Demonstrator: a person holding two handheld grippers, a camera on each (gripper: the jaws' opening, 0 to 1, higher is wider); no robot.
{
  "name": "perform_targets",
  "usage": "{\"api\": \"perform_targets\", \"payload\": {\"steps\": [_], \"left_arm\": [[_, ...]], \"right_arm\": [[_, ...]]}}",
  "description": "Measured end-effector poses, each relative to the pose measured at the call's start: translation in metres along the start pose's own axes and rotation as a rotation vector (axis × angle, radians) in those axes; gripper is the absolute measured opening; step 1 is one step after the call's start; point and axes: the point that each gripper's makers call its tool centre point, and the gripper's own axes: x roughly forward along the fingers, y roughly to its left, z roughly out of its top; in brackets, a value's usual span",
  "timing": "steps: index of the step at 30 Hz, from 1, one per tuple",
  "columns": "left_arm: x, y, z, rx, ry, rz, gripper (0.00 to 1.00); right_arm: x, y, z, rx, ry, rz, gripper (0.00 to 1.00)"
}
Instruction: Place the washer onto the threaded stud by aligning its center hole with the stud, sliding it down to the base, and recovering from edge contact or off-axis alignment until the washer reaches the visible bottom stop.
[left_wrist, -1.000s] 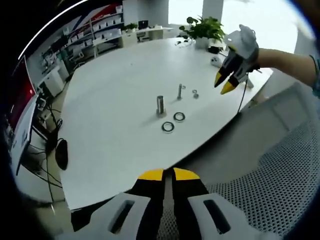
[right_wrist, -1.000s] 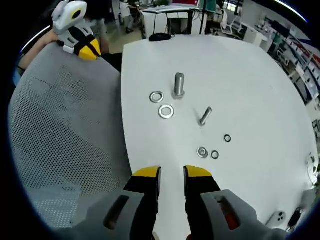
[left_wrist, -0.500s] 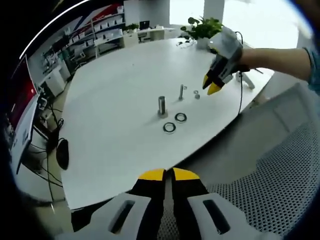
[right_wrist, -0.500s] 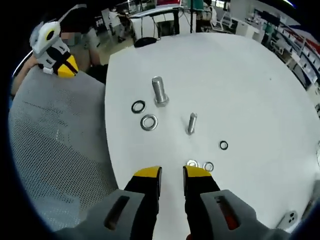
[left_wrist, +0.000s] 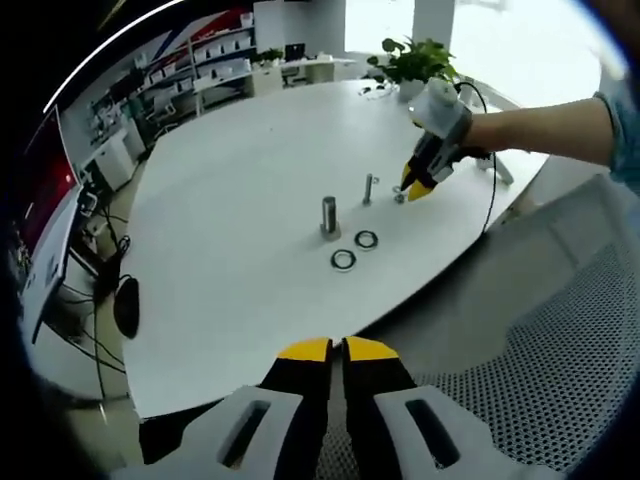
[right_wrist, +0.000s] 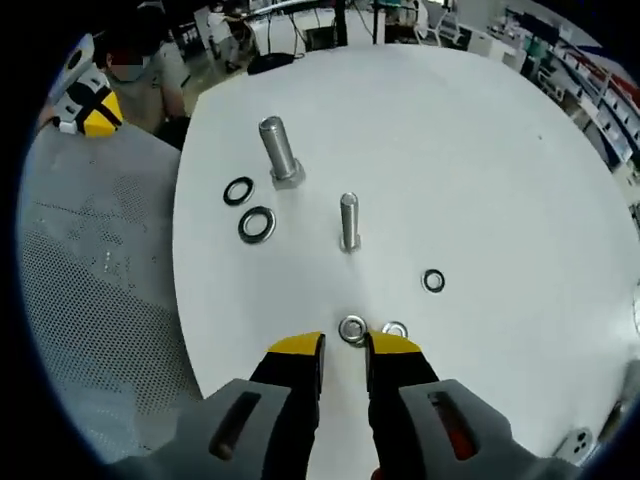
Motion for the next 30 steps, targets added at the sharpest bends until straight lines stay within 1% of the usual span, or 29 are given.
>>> {"api": "perform_targets", "payload": {"steps": [3, 6, 11, 12, 18, 21, 30], "left_arm": [[0.0001, 0.0004, 0.0009, -0.002, -0.004, 0.001, 0.01], [-0.0001, 0.0002, 0.0011, -0.001, -0.005, 0.001, 0.01], [-0.0002, 0.0003, 0.0011, -0.001, -0.005, 0.001, 0.01], [-0.0002, 0.0002, 0.0010, 0.000, -0.005, 0.001, 0.01], [-0.0001, 0.0005, 0.0011, 0.000, -0.006, 0.000, 0.01], [-0.0002, 0.0003, 0.0009, 0.000, -0.006, -0.001, 0.01], [0.0001, 0.0003, -0.0002, 0.003, 0.001, -0.003, 0.01]], "right_arm": [[0.0019, -0.0007, -0.0022, -0.018, 0.016, -0.008, 0.18], [0.0034, -0.0008, 0.0001, -0.014, 0.008, -0.005, 0.18], [0.0082, -0.0003, -0.0007, -0.009, 0.012, 0.002, 0.18], [0.0077, -0.0007, 0.0018, -0.018, -0.001, 0.001, 0.18], [0.0084, -0.0049, 0.0012, -0.027, 0.009, -0.011, 0.17], [0.0083, -0.0090, 0.0006, -0.054, 0.016, -0.036, 0.16], [0.0058, -0.0087, 0.0016, -0.053, 0.011, -0.043, 0.15]]}}
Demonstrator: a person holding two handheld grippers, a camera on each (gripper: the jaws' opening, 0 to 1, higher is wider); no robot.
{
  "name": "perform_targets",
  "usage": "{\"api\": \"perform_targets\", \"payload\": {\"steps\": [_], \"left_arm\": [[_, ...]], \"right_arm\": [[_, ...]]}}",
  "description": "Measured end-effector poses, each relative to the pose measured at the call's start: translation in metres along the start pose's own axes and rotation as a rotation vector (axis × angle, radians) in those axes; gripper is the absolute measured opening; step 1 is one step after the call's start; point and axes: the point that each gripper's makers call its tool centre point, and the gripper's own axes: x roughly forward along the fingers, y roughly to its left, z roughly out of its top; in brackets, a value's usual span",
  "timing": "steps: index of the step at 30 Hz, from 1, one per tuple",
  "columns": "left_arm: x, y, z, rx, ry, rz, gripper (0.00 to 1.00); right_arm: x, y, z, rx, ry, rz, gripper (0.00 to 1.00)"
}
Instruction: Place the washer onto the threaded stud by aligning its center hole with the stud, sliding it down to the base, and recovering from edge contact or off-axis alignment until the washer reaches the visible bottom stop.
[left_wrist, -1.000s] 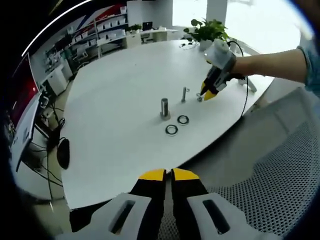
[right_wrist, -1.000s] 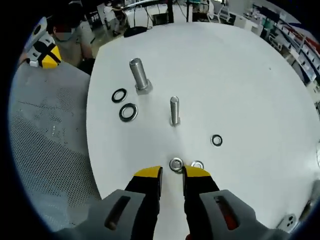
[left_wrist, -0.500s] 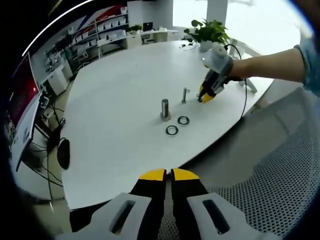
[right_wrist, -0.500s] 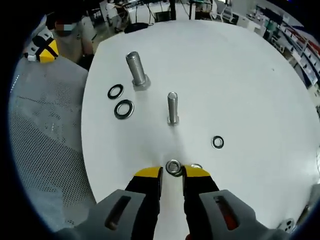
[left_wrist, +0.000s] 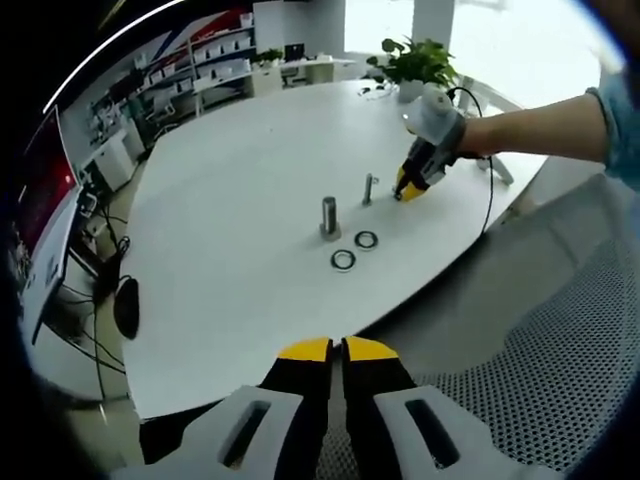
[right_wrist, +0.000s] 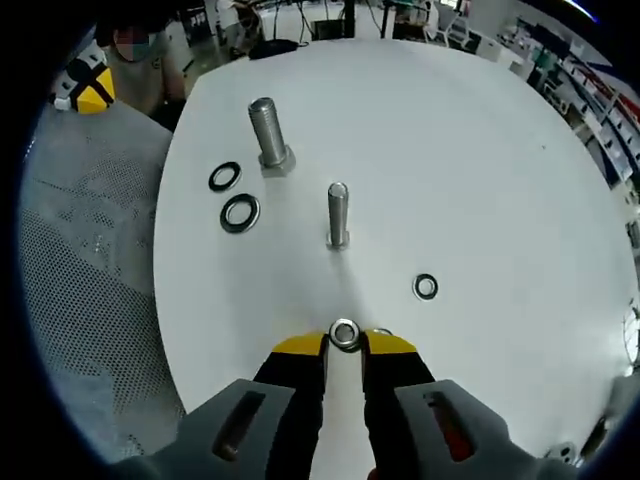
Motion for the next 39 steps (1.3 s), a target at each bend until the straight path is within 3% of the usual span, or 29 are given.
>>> {"api": "perform_targets", "payload": {"steps": [18, 39], "left_arm": [[0.000, -0.001, 0.000, 0.004, 0.001, -0.001, 0.01], [-0.001, 0.000, 0.002, 0.004, -0.012, 0.005, 0.01]], "right_arm": [[-0.013, 0.007, -0.001, 0.050, -0.053, -0.011, 0.15], [-0.013, 0.007, 0.004, 0.022, -0.040, -0.025, 0.15]]}}
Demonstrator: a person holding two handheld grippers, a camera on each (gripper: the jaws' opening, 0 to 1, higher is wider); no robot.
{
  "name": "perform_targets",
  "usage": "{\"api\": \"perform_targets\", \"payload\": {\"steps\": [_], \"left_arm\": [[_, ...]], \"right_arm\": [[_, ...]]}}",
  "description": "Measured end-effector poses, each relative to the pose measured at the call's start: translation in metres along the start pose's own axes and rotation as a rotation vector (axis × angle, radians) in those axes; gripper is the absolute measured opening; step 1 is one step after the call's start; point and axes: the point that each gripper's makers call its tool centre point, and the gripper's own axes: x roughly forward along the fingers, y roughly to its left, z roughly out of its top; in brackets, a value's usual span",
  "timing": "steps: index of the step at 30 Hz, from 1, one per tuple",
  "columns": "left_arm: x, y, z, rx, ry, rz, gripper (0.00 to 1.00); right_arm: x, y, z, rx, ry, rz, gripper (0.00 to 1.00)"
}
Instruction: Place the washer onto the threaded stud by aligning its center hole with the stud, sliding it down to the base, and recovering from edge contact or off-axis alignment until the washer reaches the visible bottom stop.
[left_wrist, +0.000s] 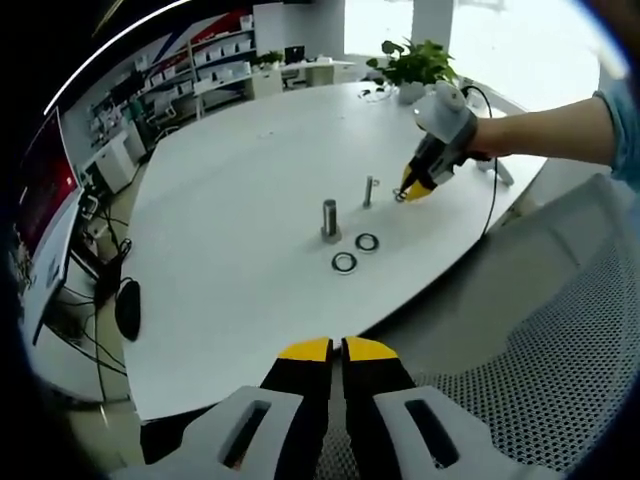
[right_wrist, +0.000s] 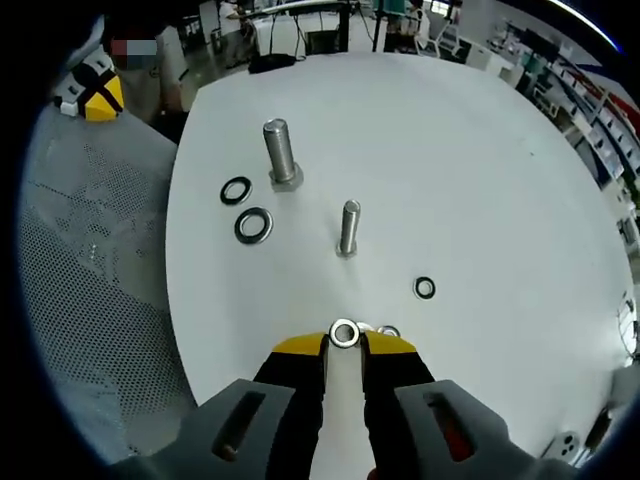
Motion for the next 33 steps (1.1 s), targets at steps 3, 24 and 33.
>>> {"api": "perform_targets", "payload": {"steps": [3, 24, 33], "left_arm": [[-0.0002, -0.0002, 0.0003, 0.000, -0.002, -0.001, 0.01], [-0.0003, 0.0004, 0.0001, 0.001, -0.002, 0.001, 0.01], [-0.0002, -0.0001, -0.0010, 0.002, 0.003, -0.001, 0.00]], "right_arm": [[0.0005, 0.0029, -0.0005, -0.002, 0.005, 0.003, 0.15], [0.0004, 0.0055, -0.0018, -0.004, 0.007, 0.002, 0.15], [-0.0047, -0.0002, 0.0034, 0.001, -0.017, -0.026, 0.15]]}}
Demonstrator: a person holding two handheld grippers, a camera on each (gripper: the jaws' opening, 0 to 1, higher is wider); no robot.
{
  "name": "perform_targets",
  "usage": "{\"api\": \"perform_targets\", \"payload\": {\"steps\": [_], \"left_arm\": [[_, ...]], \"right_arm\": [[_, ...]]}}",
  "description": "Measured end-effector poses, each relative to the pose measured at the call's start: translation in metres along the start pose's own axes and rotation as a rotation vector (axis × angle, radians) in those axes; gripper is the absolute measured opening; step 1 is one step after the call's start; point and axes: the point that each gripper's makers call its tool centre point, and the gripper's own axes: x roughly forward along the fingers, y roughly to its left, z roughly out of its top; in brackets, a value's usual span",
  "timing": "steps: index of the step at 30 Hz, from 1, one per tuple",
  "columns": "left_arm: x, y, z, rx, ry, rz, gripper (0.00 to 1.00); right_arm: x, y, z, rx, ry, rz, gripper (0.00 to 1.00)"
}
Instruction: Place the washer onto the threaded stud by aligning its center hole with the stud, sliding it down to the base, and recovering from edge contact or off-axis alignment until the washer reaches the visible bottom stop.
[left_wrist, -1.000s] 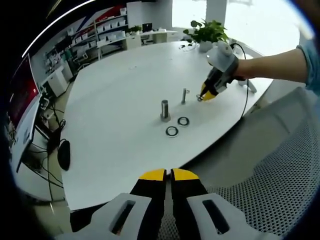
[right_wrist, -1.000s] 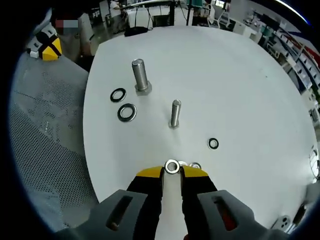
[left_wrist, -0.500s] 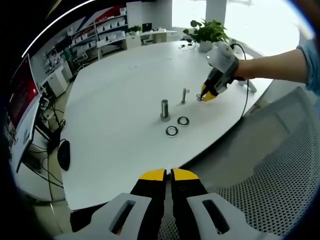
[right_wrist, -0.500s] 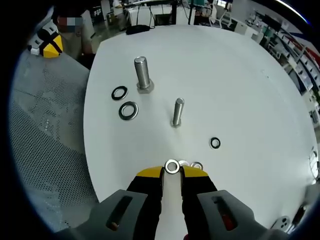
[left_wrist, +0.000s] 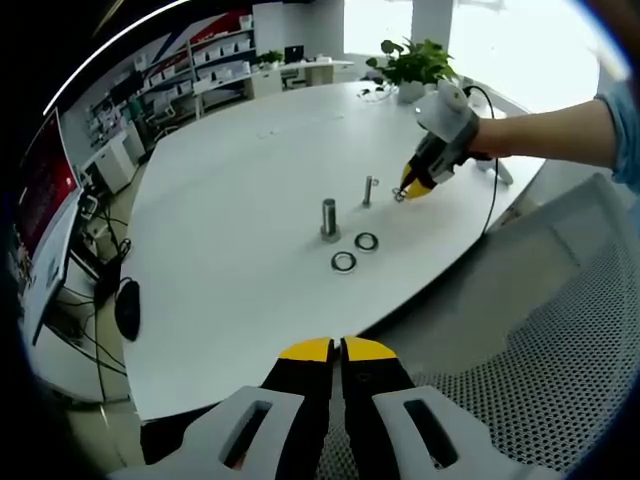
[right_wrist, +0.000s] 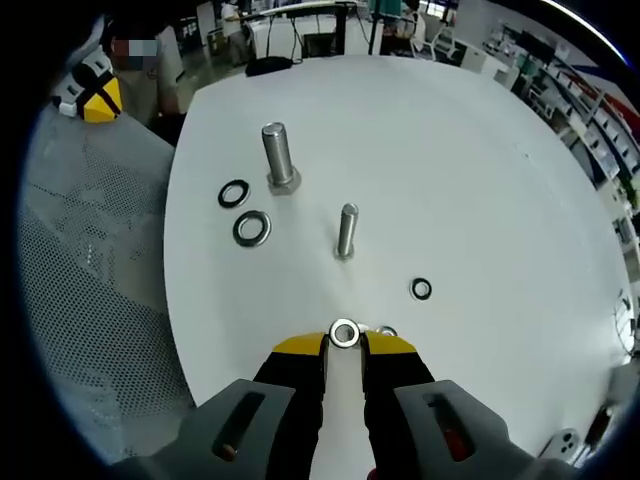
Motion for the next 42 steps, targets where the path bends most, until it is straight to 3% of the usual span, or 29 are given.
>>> {"api": "perform_targets", "payload": {"steps": [22, 40, 42], "left_arm": [[0.000, 0.000, 0.001, 0.000, -0.005, 0.001, 0.00], [0.002, 0.001, -0.003, -0.020, 0.024, -0.002, 0.00], [0.000, -0.002, 0.009, -0.033, -0.048, -0.019, 0.01]], "right_arm": [[-0.015, 0.000, 0.026, -0.034, -0.062, -0.026, 0.15], [-0.033, -0.006, 0.061, -0.070, -0.131, -0.055, 0.15], [-0.034, -0.007, 0.064, -0.072, -0.137, -0.056, 0.15]]}}
